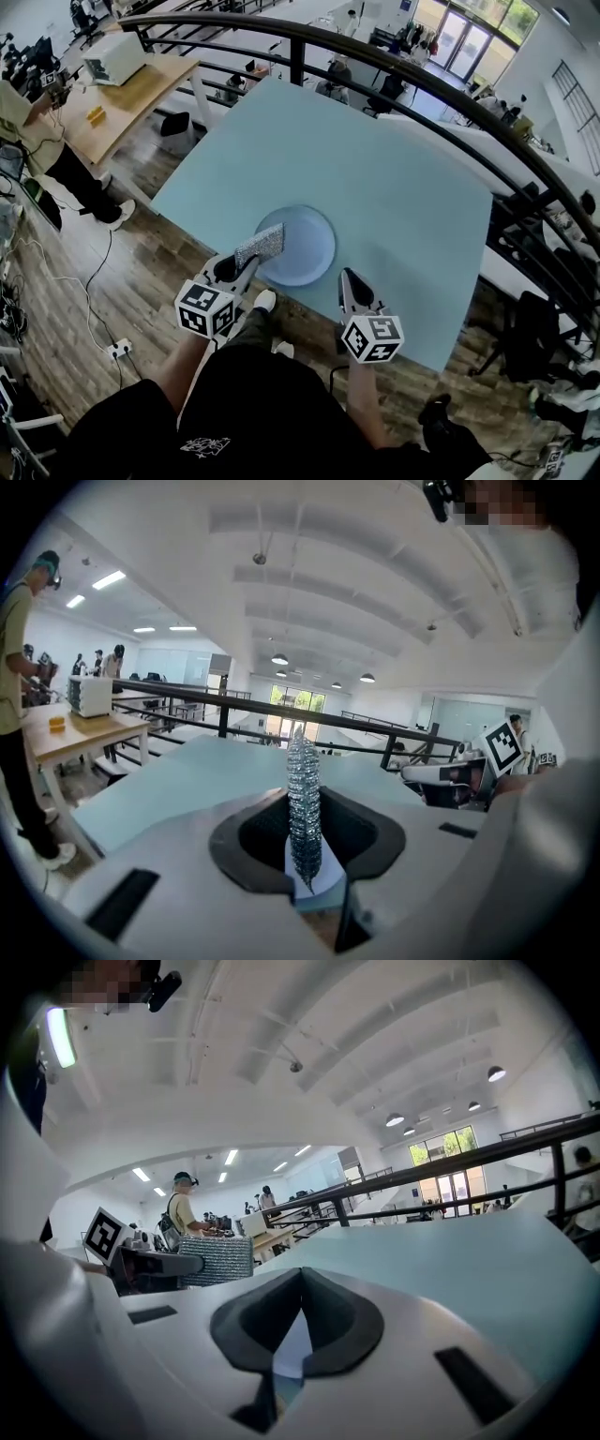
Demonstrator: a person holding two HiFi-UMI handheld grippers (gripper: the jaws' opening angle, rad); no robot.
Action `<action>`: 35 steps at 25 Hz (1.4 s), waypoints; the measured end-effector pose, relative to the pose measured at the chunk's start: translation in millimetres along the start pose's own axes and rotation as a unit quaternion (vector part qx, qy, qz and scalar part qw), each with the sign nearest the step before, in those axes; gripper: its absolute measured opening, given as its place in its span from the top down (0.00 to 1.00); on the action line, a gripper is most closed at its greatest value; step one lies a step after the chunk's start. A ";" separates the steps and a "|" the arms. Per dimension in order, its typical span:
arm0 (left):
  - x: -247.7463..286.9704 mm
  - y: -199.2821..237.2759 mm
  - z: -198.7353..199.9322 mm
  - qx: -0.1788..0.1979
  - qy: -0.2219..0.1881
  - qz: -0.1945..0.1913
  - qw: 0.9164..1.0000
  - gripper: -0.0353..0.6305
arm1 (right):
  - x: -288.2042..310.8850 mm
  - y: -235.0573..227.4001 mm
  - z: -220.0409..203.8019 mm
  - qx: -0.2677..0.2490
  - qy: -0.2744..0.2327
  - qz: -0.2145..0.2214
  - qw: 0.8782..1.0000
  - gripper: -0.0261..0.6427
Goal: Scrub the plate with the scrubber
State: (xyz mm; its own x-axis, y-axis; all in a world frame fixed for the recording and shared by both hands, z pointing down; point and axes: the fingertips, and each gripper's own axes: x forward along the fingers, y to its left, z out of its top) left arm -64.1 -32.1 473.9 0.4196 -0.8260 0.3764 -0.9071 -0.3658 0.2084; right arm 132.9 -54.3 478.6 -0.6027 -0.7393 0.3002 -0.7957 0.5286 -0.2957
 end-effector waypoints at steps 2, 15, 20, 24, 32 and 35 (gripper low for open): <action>12.3 3.5 -10.1 -0.021 0.022 -0.011 0.999 0.81 | 9.4 -7.3 -11.7 0.002 0.021 -0.004 1.000 0.95; 87.5 33.1 -65.7 -0.102 0.137 -0.075 0.982 0.81 | 82.5 -50.1 -96.2 0.037 0.157 -0.056 0.985 0.95; 113.2 35.8 -80.1 -0.125 0.182 -0.116 0.968 0.81 | 97.0 -62.3 -112.5 0.068 0.181 -0.078 0.978 0.95; 135.4 35.2 -97.0 -0.149 0.221 -0.142 0.953 0.81 | 101.8 -78.1 -127.9 0.093 0.196 -0.096 0.971 0.95; 167.7 37.2 -120.3 -0.175 0.285 -0.176 0.926 0.81 | 117.5 -97.3 -149.0 0.124 0.223 -0.128 0.958 0.95; 178.1 35.4 -124.2 -0.174 0.299 -0.188 0.919 0.81 | 120.1 -105.1 -153.5 0.130 0.229 -0.144 0.954 0.94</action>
State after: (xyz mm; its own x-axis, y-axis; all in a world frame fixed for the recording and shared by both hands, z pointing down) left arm -17.1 -138.9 660.4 0.7395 -0.2485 0.6256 -0.6718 -0.3313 0.6625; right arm 135.0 -134.6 684.9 -0.3717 -0.5468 0.7502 -0.9264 0.1658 -0.3382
